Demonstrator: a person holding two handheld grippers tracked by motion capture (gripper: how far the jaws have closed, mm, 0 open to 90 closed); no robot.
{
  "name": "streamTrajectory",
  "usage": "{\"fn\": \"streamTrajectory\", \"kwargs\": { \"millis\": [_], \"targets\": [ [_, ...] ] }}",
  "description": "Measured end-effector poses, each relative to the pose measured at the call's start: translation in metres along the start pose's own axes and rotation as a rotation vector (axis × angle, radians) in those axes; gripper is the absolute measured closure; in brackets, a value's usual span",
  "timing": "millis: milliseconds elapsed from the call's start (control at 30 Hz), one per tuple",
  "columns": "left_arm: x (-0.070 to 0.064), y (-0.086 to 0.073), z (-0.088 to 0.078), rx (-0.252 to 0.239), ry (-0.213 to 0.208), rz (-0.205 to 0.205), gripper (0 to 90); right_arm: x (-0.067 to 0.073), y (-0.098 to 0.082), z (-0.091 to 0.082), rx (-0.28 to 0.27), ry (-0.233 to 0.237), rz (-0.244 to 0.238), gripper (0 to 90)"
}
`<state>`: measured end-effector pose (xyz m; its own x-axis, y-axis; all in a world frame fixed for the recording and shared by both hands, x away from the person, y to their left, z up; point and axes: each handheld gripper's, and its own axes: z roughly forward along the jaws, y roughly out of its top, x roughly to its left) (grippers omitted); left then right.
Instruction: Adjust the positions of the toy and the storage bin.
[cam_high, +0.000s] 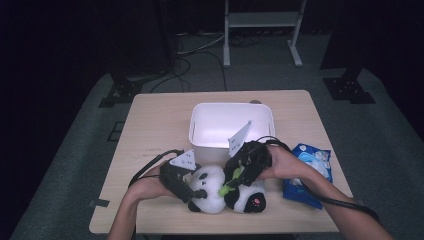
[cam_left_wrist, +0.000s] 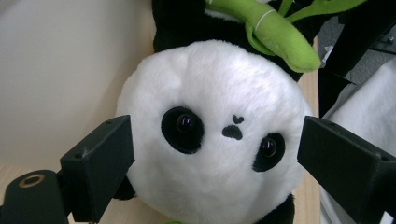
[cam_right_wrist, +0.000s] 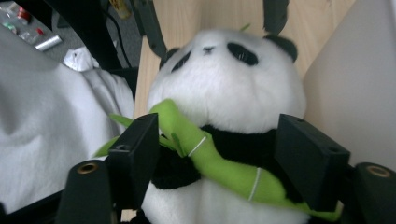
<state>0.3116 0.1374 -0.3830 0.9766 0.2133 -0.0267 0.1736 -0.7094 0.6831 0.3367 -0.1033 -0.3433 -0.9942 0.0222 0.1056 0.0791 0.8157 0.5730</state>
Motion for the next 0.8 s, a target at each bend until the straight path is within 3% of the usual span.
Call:
{"fn": "streamTrajectory", "kwargs": {
  "millis": [267, 433, 800],
  "targets": [
    [0.000, 0.001, 0.000, -0.007, -0.001, -0.004, 9.5, 0.001, -0.003, 0.020, 0.052, -0.012, -0.017, 27.0],
    [0.000, 0.000, 0.000, -0.007, -0.001, -0.001, 9.5, -0.005, -0.004, 0.027, 0.070, 0.021, 0.023, 26.8],
    [0.000, 0.001, -0.001, -0.003, 0.002, 0.002, 9.5, -0.006, -0.006, 0.039, 0.084, -0.026, 0.036, 28.0]
  ]
}}
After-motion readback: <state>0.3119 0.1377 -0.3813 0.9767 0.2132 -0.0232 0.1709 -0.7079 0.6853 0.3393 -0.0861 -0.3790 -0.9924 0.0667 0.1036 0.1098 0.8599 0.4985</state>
